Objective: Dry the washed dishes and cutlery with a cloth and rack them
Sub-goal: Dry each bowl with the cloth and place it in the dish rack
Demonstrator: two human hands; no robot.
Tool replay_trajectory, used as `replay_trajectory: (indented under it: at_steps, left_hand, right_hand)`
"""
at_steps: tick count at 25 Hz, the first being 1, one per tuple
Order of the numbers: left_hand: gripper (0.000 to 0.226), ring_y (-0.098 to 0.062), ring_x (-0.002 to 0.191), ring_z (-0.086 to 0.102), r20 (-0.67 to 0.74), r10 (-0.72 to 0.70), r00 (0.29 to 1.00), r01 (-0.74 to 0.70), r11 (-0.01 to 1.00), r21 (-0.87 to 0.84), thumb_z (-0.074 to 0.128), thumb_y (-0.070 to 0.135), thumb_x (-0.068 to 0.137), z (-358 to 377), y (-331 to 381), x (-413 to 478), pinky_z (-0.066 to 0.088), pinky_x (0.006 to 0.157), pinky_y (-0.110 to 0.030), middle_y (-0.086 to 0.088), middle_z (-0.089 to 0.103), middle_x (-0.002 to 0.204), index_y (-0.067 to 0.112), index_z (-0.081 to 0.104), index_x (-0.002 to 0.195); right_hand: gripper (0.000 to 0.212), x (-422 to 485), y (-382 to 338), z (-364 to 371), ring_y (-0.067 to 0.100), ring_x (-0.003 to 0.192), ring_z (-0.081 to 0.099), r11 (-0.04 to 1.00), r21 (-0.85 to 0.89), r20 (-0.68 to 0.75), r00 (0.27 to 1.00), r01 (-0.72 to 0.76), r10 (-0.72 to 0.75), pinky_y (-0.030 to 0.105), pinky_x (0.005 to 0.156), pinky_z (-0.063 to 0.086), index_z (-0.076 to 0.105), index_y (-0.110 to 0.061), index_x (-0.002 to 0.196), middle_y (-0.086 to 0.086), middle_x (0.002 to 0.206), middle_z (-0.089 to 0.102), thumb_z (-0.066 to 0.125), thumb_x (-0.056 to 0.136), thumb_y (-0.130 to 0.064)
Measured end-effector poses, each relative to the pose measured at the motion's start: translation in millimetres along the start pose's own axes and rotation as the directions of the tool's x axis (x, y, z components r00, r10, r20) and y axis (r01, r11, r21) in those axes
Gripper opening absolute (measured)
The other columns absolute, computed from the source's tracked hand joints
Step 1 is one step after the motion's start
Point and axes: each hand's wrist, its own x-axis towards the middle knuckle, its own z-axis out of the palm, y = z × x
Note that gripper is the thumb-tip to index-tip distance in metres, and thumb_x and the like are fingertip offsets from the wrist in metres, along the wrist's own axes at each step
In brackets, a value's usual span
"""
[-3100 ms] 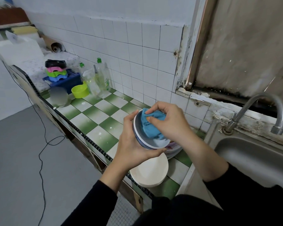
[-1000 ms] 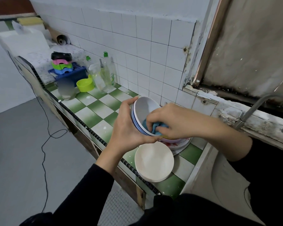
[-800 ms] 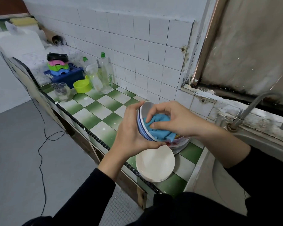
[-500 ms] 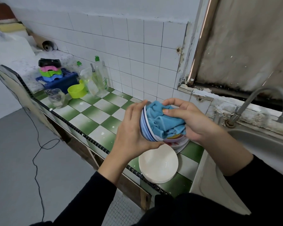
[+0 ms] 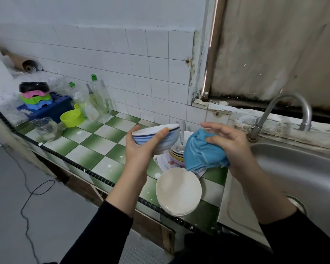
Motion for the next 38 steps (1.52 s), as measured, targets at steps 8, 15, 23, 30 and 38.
replay_trajectory:
  at_steps: [8, 15, 23, 30, 38]
  left_hand:
    - [0.086, -0.024, 0.079, 0.072, 0.213, -0.193, 0.958, 0.235, 0.952, -0.194, 0.092, 0.043, 0.045, 67, 3, -47, 0.057, 0.061, -0.033, -0.01, 0.074, 0.097, 0.009, 0.061, 0.118]
    - [0.067, -0.025, 0.101, 0.069, 0.419, -0.209, 0.883, 0.279, 0.954, -0.111, 0.083, 0.05, 0.056, 109, -6, -111, 0.055, 0.091, -0.043, -0.011, 0.071, 0.112, 0.018, 0.065, 0.113]
    - [0.107, 0.003, 0.128, 0.046, 0.672, 0.128, 0.729, -0.147, 0.989, -0.029, 0.079, 0.043, 0.074, 162, -38, -209, 0.039, 0.109, -0.025, 0.008, 0.043, 0.148, 0.025, 0.011, 0.155]
    - [0.106, -0.01, 0.149, 0.002, 0.86, 0.442, 0.254, -0.859, 0.511, -0.009, 0.066, 0.048, 0.084, 208, -59, -260, 0.011, 0.12, -0.023, -0.001, -0.003, 0.163, 0.035, -0.015, 0.151]
    - [0.111, -0.01, 0.149, 0.005, 0.924, 0.379, 0.05, -0.895, 0.428, -0.127, 0.075, 0.056, 0.067, 297, -90, -287, 0.019, 0.117, -0.057, 0.014, 0.001, 0.162, 0.033, 0.009, 0.153]
  right_hand:
    - [0.093, -40, 4, -16, -0.002, 0.126, 0.043, 0.869, -0.424, -0.011, 0.958, 0.254, -0.285, 0.011, 0.103, 0.036, 0.043, -0.055, 0.131, -0.006, 0.135, 0.046, 0.091, 0.053, -0.038]
    - [0.083, -89, -13, -87, -0.001, 0.132, 0.044, 0.638, -0.678, 0.0, 0.868, 0.365, -0.496, 0.019, 0.11, 0.036, 0.046, -0.035, 0.14, -0.012, 0.142, 0.05, 0.081, 0.066, -0.021]
    - [0.073, -179, -53, -188, 0.002, 0.11, 0.062, 0.917, -0.355, -0.262, 0.922, 0.183, -0.285, 0.024, 0.095, 0.051, 0.059, -0.03, 0.127, -0.011, 0.12, 0.066, 0.088, 0.063, -0.011]
    - [0.058, -262, -75, -268, 0.021, 0.108, 0.067, 1.0, -0.017, -0.371, 0.928, -0.011, 0.004, 0.035, 0.087, 0.056, 0.066, -0.024, 0.124, 0.001, 0.114, 0.071, 0.079, 0.067, -0.025]
    - [0.085, -314, -78, -352, 0.009, 0.11, 0.063, 0.97, -0.221, -0.469, 0.883, -0.099, -0.017, 0.024, 0.09, 0.053, 0.056, -0.034, 0.134, -0.008, 0.118, 0.068, 0.085, 0.055, -0.025]
